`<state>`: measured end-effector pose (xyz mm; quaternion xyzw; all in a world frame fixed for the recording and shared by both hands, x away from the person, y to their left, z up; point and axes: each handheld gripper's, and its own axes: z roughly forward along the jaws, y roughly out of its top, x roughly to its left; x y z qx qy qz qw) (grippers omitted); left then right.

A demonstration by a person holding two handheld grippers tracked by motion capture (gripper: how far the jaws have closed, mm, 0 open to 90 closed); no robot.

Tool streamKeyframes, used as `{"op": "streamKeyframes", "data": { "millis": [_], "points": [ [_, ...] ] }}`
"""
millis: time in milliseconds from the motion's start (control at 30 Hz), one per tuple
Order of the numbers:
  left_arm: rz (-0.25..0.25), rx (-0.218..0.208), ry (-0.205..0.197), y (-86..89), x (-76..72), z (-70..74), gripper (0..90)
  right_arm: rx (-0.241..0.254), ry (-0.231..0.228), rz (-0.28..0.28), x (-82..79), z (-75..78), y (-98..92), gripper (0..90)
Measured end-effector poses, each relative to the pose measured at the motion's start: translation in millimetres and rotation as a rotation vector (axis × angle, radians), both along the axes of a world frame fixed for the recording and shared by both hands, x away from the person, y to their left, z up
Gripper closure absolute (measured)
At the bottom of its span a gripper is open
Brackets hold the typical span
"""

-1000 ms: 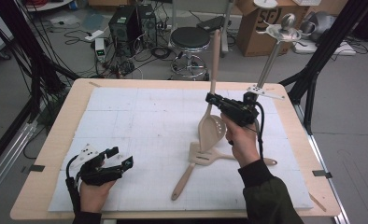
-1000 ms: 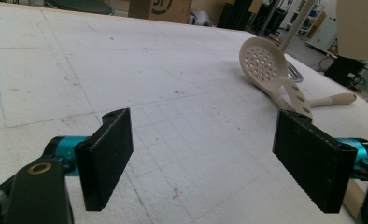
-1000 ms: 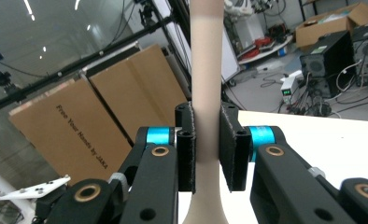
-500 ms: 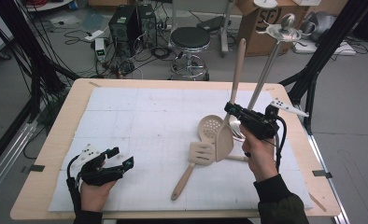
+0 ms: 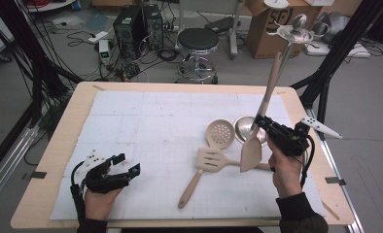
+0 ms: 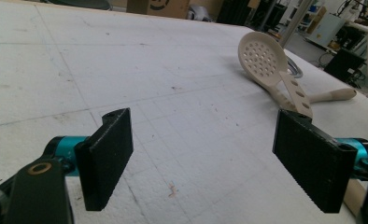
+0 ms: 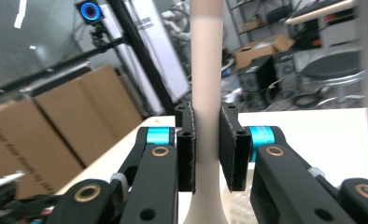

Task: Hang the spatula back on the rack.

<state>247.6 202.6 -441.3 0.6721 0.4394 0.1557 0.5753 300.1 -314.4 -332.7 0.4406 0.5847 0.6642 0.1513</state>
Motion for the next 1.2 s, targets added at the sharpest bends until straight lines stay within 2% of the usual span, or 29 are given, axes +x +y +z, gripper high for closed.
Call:
{"op": "streamKeyframes", "data": {
  "millis": [200, 467, 567, 667, 700, 767, 1000, 1200],
  "points": [
    [-0.001, 0.002, 0.000, -0.9, -0.5, -0.1, 20.8, -0.025, -0.007, -0.050, -4.2, 0.2, -8.6, 78.9],
    [-0.002, 0.002, 0.003, -1.4, -0.3, -0.3, 20.8, 0.016, -0.005, -0.083, -4.4, 1.3, -22.8, 78.9],
    [-0.003, 0.005, 0.003, -1.3, -0.1, -0.4, 20.8, 0.009, -0.002, -0.099, -4.7, 4.3, -24.9, 78.9],
    [-0.003, 0.005, 0.002, -1.4, -0.1, -0.4, 20.8, 0.010, -0.019, -0.122, -6.4, 9.7, -26.8, 78.9],
    [-0.003, 0.004, 0.002, -1.4, -0.1, -0.3, 20.8, 0.005, -0.045, -0.143, -8.3, 14.0, -27.2, 78.9],
    [-0.002, 0.006, 0.004, -1.4, -0.3, -0.3, 20.8, -0.002, -0.060, -0.158, -9.3, 17.5, -27.1, 78.9],
    [-0.002, 0.004, -0.001, -1.5, -0.3, 0.0, 20.7, 0.026, -0.055, -0.169, -10.2, 20.9, -29.1, 78.9],
    [-0.005, 0.005, 0.002, -2.0, -0.4, 0.0, 20.8, 0.026, -0.067, -0.184, -15.8, 17.1, -31.5, 78.9]
  ]
}}
